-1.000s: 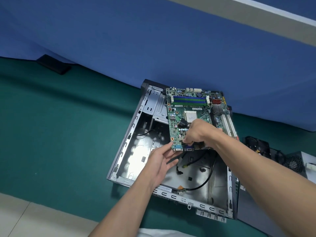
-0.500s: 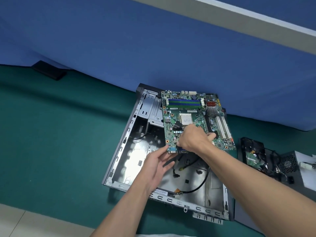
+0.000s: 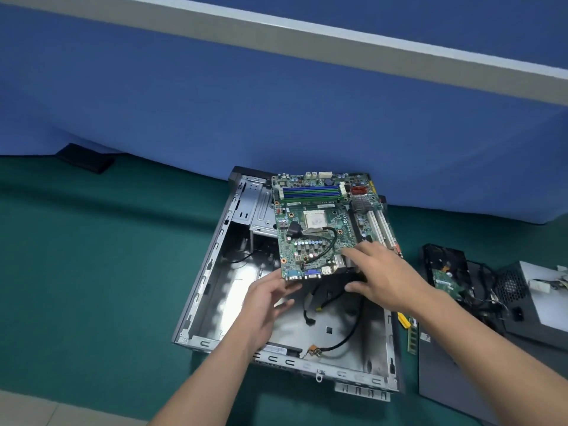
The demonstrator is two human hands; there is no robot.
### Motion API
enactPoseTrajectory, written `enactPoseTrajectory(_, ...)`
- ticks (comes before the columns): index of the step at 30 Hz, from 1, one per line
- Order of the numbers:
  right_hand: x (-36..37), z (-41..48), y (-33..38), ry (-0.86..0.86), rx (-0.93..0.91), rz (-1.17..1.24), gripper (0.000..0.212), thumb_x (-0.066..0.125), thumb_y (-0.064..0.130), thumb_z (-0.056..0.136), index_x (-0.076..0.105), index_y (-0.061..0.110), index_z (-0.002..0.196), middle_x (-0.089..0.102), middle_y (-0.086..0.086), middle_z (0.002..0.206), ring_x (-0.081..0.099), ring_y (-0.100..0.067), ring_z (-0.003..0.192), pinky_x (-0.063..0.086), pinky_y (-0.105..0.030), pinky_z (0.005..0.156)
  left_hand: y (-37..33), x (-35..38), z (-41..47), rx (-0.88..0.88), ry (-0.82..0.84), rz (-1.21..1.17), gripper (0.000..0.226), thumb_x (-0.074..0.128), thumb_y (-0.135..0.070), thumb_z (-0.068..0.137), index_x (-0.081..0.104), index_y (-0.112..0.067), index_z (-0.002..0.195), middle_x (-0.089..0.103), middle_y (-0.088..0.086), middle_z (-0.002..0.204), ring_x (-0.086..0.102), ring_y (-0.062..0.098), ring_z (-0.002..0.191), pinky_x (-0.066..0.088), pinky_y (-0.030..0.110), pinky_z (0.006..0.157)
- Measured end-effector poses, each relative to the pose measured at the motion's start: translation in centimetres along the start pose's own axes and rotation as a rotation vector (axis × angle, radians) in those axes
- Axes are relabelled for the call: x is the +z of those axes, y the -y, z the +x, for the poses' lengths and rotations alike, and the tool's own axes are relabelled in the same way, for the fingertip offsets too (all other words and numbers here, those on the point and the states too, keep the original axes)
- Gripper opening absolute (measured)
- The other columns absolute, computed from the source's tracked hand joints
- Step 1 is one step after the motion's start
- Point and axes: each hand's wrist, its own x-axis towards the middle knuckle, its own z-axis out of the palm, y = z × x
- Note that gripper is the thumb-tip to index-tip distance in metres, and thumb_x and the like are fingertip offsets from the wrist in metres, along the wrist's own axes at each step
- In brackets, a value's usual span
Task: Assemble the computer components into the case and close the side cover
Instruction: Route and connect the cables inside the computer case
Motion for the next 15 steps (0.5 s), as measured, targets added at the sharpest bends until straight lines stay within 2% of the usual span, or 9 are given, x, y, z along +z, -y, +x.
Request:
enactPoseTrajectory(3, 0.8, 0.3, -0.3, -0.102, -0.067, -0.084, 0.051, 0.063, 0.033, 0.090, 0.043, 0.019, 0.134, 0.052, -0.005, 0.114, 0.050, -0.027, 0.105, 0.045, -0.037, 0.076, -0.1, 0.5, -0.2, -0.006, -0.045, 0.064, 0.058, 0.043, 0.013, 0.082, 0.055, -0.010, 0.134, 0.060, 0.009, 0.132, 0.070, 0.021, 0.101, 0.048, 0.045, 0.097)
enactPoseTrajectory(6, 0.9, 1.1, 0.1, -0.141, -0.110, -0.080, 0.039, 0.063, 0.030, 0.090, 0.048, 0.015, 0.123, 0.051, -0.006, 0.112, 0.049, -0.026, 0.103, 0.041, -0.035, 0.069, -0.2, 0.8, -0.4, -0.003, -0.087, 0.116, 0.058, 0.045, 0.013, 0.087, 0.053, -0.015, 0.137, 0.067, 0.008, 0.122, 0.070, 0.019, 0.100, 0.046, 0.047, 0.100)
enactPoseTrajectory(9, 1.0, 1.6, 0.4, -0.155, -0.156, -0.086, 0.028, 0.062, 0.024, 0.091, 0.051, 0.011, 0.113, 0.051, -0.005, 0.108, 0.051, -0.024, 0.098, 0.039, -0.033, 0.064, 0.0, 0.9, -0.3, 0.009, -0.126, 0.168, 0.046, 0.045, 0.005, 0.094, 0.056, -0.021, 0.130, 0.073, 0.005, 0.107, 0.071, 0.018, 0.096, 0.052, 0.039, 0.088)
enactPoseTrajectory(12, 0.1, 1.8, 0.3, -0.150, -0.186, -0.091, 0.030, 0.062, 0.026, 0.091, 0.051, 0.010, 0.113, 0.050, -0.005, 0.104, 0.054, -0.025, 0.093, 0.034, -0.032, 0.064, 0.2, 1.2, 0.0, 0.018, -0.204, 0.252, 0.036, 0.047, 0.005, 0.094, 0.060, -0.027, 0.105, 0.076, 0.001, 0.088, 0.070, 0.014, 0.079, 0.054, 0.031, 0.070)
enactPoseTrajectory(13, -0.4, 1.8, 0.2, -0.159, -0.198, -0.084, 0.031, 0.063, 0.027, 0.090, 0.051, 0.009, 0.113, 0.050, -0.005, 0.103, 0.055, -0.026, 0.092, 0.033, -0.032, 0.063, 0.4, 1.3, 0.2, 0.013, -0.225, 0.294, 0.034, 0.048, 0.006, 0.093, 0.060, -0.025, 0.100, 0.076, 0.002, 0.085, 0.069, 0.016, 0.077, 0.054, 0.031, 0.068)
enactPoseTrajectory(15, -1.3, 1.6, 0.3, -0.183, -0.218, -0.066, 0.035, 0.064, 0.031, 0.089, 0.052, 0.009, 0.114, 0.050, -0.004, 0.103, 0.056, -0.026, 0.090, 0.031, -0.032, 0.063, 1.0, 1.3, 0.5, 0.014, -0.233, 0.462, 0.027, 0.052, 0.005, 0.091, 0.063, -0.015, 0.104, 0.074, 0.007, 0.088, 0.067, 0.021, 0.078, 0.053, 0.033, 0.068)
